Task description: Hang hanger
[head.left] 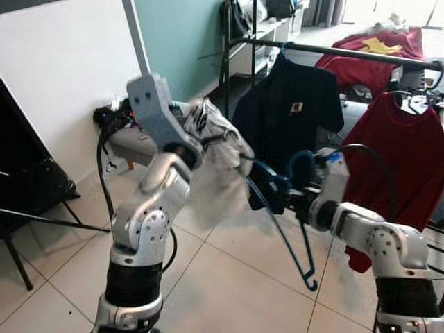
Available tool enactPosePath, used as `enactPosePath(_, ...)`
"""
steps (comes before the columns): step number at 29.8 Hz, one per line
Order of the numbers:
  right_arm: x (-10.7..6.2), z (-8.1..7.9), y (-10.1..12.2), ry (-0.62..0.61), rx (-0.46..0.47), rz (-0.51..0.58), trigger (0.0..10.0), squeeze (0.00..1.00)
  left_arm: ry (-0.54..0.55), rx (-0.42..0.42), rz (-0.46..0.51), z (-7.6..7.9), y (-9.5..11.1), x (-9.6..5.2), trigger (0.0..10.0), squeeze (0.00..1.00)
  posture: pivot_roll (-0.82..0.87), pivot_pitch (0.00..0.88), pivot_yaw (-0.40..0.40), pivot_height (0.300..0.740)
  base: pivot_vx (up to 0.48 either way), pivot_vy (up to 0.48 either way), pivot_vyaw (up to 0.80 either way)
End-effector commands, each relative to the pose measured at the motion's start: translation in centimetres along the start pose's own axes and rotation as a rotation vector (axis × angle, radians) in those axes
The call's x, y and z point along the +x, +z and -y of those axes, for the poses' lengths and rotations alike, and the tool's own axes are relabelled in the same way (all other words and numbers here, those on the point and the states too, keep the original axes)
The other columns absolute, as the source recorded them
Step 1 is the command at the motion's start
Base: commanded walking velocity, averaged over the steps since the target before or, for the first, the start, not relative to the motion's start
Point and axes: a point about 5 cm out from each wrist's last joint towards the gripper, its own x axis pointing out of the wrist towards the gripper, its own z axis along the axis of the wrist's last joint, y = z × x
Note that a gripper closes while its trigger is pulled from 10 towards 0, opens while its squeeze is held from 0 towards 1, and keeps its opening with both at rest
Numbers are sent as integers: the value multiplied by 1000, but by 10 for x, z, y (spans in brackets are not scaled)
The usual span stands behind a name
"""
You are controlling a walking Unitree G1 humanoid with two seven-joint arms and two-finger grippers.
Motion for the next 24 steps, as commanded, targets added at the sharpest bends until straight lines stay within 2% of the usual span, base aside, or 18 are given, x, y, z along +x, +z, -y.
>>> enactPosePath(1,-1,14,7,-106,43,51,10000,0,178,87,33,-33,1,-5,10000,0,-65,60,70,740,0,0,0)
enactPosePath(2,-1,14,7,-106,43,51,10000,0,178,87,33,-33,1,-5,10000,0,-65,60,70,740,0,0,0)
enactPosePath(3,-2,17,9,-121,53,57,10000,0,283,120,43,-52,1,-8,10000,0,-64,61,68,740,0,0,0)
enactPosePath(4,-2,17,9,-121,53,57,10000,0,283,120,43,-52,1,-8,10000,0,-64,61,68,740,0,0,0)
enactPosePath(5,-2,17,10,-119,56,55,10000,0,344,136,49,-64,2,-10,10000,0,-64,61,68,740,0,0,0)
enactPosePath(6,-2,17,10,-119,56,55,10000,0,344,136,49,-64,2,-10,10000,0,-64,61,68,740,0,0,0)
enactPosePath(8,-1,8,6,-75,27,22,10000,0,456,238,48,-83,1,-16,10000,0,-70,64,67,740,0,0,0)
enactPosePath(9,1,3,3,-48,20,-6,10000,0,490,284,41,-89,-2,-18,10000,0,-70,65,67,740,0,0,0)
enactPosePath(11,1,-2,-1,-22,3,-37,10000,0,514,317,32,-92,-4,-21,10000,0,-74,67,67,740,0,0,0)
enactPosePath(15,1,-4,-6,-20,-14,-65,10000,0,509,310,14,-88,-11,-23,10000,0,-74,70,66,740,0,0,0)
enactPosePath(21,1,4,-2,-80,-14,-40,10000,0,465,279,10,-78,-14,-22,10000,0,-74,72,68,740,0,0,0)
enactPosePath(24,2,9,5,-122,-8,2,10000,0,346,195,20,-60,-12,-17,10000,0,-67,71,64,740,0,0,0)
